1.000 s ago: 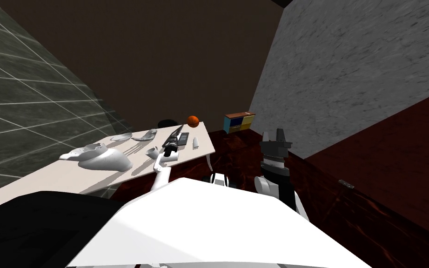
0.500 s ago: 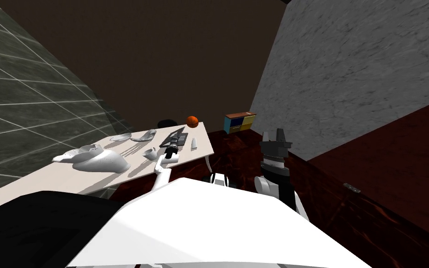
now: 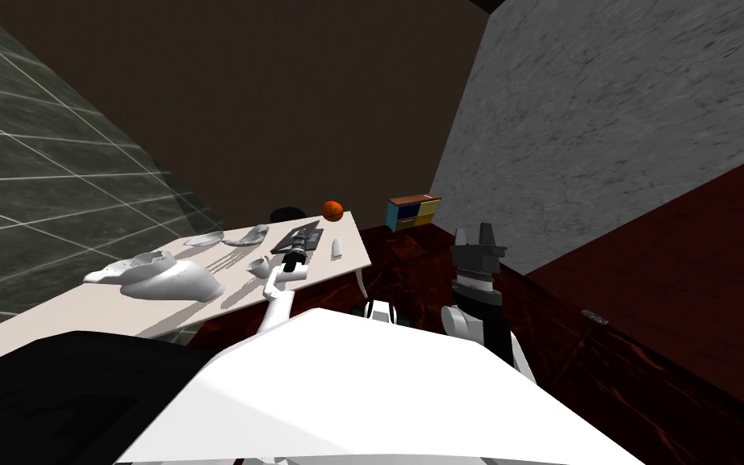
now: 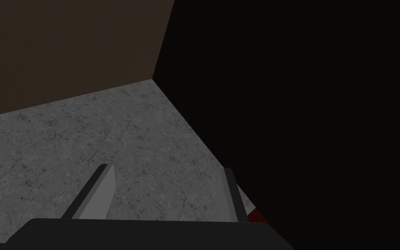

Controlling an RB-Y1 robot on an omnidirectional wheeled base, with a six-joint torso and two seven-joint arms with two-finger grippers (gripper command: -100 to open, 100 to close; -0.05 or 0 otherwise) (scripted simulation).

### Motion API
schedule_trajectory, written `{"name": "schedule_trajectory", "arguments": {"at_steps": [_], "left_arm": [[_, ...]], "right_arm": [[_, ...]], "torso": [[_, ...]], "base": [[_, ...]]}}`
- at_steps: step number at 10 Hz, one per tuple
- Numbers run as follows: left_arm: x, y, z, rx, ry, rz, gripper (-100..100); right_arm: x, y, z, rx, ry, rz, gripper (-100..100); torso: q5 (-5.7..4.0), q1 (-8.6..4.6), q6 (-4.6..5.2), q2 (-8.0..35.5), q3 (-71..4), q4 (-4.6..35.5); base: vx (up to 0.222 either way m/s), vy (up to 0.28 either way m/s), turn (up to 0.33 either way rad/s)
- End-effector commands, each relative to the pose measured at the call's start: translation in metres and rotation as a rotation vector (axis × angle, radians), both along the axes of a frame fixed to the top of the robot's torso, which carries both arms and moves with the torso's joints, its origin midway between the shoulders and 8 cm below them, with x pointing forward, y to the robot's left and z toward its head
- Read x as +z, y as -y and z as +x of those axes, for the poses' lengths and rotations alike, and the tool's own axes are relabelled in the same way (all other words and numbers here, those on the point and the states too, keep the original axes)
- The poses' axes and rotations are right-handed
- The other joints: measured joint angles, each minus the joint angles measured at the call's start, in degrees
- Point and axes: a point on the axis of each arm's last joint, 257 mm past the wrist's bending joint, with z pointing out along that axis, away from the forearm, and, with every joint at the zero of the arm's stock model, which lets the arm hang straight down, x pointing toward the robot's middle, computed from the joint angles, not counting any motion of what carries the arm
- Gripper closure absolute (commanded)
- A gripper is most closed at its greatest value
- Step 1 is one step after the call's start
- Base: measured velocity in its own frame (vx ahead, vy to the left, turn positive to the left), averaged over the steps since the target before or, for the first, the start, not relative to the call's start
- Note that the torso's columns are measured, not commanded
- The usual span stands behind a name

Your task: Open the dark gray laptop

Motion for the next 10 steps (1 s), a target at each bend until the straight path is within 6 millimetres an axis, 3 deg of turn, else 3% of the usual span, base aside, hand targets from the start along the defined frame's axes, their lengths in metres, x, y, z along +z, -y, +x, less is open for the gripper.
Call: {"name": "schedule_trajectory", "arguments": {"at_steps": [1,3,4,5,10], "left_arm": [[0.019,-0.004,0.0,0.012,0.004,0.002,-100],[0.029,-0.006,-0.001,0.021,0.004,0.001,-100],[0.024,-0.005,0.0,0.018,0.002,-0.001,-100],[0.024,-0.006,-0.001,0.02,-0.001,-0.003,0],[0.016,-0.006,-0.002,0.024,-0.015,-0.014,0]], "right_arm": [[0.0,0.0,0.0,0.0,0.0,0.0,0],[0.0,0.0,0.0,0.0,0.0,0.0,0],[0.0,0.0,0.0,0.0,0.0,0.0,0],[0.0,0.0,0.0,0.0,0.0,0.0,0],[0.0,0.0,0.0,0.0,0.0,0.0,0]], "torso": [[-0.01,0.01,0.0,0.0,0.0,0.0],[0.01,0.04,-0.02,0.0,0.0,0.0],[0.02,0.06,-0.02,0.0,0.0,0.0],[0.06,0.1,-0.04,0.0,0.0,0.0],[0.01,0.05,-0.02,0.0,0.0,0.0]], "base": [[-0.023,0.008,-0.058],[-0.022,0.006,-0.046],[-0.009,0.004,-0.013],[0.0,0.0,0.0],[0.0,0.0,0.0]]}}
